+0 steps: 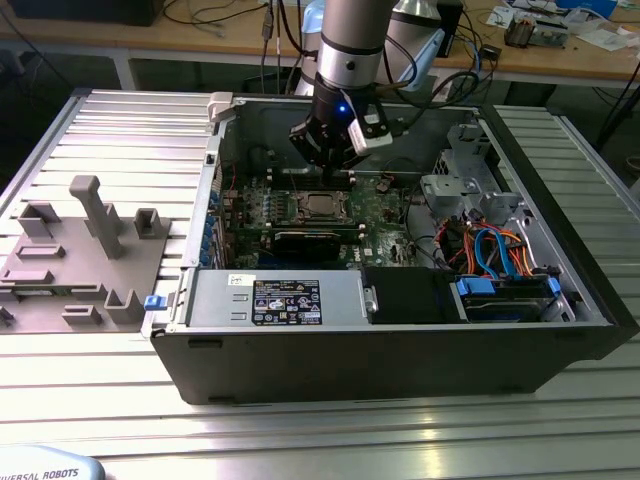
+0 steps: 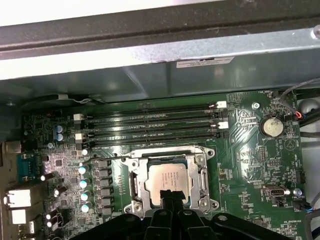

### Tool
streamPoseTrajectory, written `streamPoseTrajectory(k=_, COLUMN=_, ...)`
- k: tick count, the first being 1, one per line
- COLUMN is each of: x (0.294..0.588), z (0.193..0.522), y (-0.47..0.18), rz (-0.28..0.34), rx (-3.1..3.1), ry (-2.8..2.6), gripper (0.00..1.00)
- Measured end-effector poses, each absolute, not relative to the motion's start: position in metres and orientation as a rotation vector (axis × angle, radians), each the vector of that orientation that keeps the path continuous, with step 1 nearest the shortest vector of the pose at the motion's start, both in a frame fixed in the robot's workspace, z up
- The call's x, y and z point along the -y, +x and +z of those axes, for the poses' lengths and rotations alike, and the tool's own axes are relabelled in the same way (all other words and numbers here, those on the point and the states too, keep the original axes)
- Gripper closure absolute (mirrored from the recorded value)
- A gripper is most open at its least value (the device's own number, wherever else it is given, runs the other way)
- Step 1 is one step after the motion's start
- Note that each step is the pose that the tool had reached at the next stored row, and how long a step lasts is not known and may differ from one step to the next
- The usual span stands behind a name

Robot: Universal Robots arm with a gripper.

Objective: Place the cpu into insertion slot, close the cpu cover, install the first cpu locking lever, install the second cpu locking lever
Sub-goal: 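Install the first cpu locking lever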

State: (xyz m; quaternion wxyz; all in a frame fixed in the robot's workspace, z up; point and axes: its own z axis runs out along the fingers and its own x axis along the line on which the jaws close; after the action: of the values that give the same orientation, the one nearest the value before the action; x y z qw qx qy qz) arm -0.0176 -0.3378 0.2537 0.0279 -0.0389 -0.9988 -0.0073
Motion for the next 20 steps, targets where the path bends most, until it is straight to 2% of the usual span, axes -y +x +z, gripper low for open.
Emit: streamPoseTrajectory(k=20, x=0.3378, z=0.2537, y=-0.0176, rz=-0.019, rx=3.085, ry=0.003, gripper=0.89)
